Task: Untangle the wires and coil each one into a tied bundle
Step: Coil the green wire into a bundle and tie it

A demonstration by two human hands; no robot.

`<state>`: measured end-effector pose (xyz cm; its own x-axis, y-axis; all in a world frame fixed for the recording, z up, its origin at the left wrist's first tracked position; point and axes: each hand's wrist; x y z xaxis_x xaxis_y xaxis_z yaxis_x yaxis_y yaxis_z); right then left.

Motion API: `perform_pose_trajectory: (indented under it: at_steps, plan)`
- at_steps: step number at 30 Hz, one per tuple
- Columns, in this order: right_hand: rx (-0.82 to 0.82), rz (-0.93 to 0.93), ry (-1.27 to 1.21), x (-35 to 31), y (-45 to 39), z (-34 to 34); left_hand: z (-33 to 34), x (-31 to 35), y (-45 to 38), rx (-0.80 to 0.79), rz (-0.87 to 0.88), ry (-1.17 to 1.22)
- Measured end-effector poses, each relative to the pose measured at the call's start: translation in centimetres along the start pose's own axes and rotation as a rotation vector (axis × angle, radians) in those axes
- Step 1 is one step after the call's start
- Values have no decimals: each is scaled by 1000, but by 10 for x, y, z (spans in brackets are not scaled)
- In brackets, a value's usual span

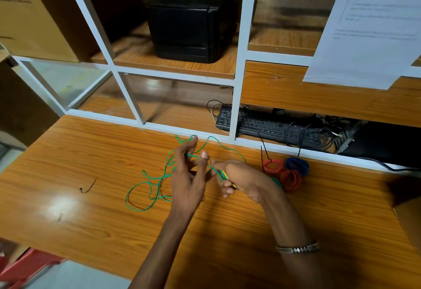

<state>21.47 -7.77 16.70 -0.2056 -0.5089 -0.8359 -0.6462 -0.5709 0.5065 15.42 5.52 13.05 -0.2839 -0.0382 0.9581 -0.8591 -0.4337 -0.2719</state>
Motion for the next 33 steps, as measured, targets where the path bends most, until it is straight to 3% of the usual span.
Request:
perform_pose_trajectory:
  at_steps: [4, 7, 10, 13, 15, 17, 19, 22, 24, 29, 31, 33]
  plan:
    - [-325, -30, -53, 6, 4, -5, -11, -2, -10, 119, -149, 125]
    - [-519, -132, -81, 5, 6, -2, -15, -3, -8, 84, -231, 246]
    - [-649, -298, -206, 12, 8, -3, -11, -2, -2, 56, -258, 320]
    - [-705, -469, -479, 15, 9, -7, -14, -8, -9, 137, -335, 419]
    - [-655, -595, -738, 13, 11, -14, -20, -13, -14, 182, -396, 483]
    - [-485, -652, -954, 9, 12, -25, -25, -11, -15, 193, -433, 482]
    - [-300, -661, -1157, 10, 7, -38, -27, -6, -13, 125, -463, 393]
    - [-167, -681, -1503, 22, -6, -56, -25, -3, -8, -2, -473, 213]
    - [17, -603, -1548, 30, -16, -62, -26, -4, -8, 10, -453, 237]
    - [322, -373, -1578, 54, -31, -72, -31, 2, -19, 211, -591, 624]
    - [421, -350, -1537, 64, -33, -76, -30, 1, -20, 215, -587, 630]
    - [615, -292, -1333, 78, -26, -88, -45, 3, -26, 268, -543, 707]
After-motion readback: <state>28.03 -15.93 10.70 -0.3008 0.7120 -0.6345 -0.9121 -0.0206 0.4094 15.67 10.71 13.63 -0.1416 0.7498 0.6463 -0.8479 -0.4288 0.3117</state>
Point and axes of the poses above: each hand's wrist, its own y-axis away from the middle knuckle, its own z-axis out of the palm, x = y × z, and after that the axes turned 15 degrees about y, right-handed
